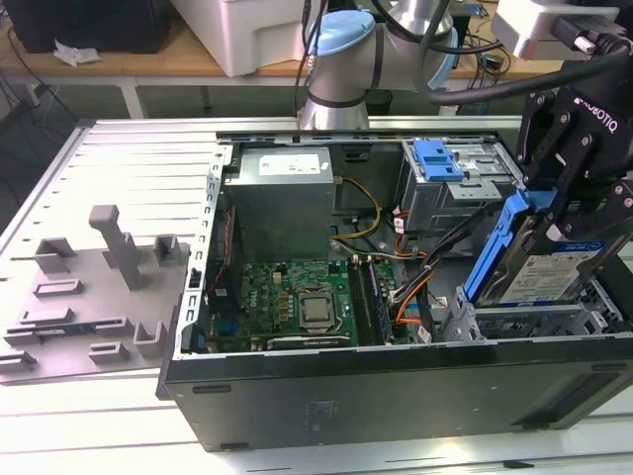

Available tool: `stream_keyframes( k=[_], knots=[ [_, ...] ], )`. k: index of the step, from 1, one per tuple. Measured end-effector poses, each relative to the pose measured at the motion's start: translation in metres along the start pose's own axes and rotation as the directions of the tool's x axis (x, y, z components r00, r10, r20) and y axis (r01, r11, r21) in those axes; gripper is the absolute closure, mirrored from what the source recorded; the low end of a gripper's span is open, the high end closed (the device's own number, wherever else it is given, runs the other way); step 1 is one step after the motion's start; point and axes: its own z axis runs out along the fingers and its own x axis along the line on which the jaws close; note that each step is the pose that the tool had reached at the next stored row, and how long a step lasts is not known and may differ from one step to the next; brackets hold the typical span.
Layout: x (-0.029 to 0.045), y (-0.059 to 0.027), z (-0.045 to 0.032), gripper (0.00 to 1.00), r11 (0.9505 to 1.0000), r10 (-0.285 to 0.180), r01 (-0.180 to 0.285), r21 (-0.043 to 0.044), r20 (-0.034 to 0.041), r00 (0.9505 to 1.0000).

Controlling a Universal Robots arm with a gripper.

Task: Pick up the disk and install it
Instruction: 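Insert the disk into the insertion slot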

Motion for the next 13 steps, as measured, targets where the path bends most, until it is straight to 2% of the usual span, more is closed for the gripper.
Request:
stream_keyframes(
  k=[6,7,13],
  knots=[
    [0.0,0.0,-0.0001,0.62,1.0,0.0,0.0,-0.0001,0.0008,1.0],
    [0.0,0.0,-0.0001,0.56,1.0,0.0,0.0,-0.0001,0.0007,1.0],
    [0.0002,0.0,0.0,0.56,1.0,0.0,0.0,0.0,0.0008,1.0]
  ],
)
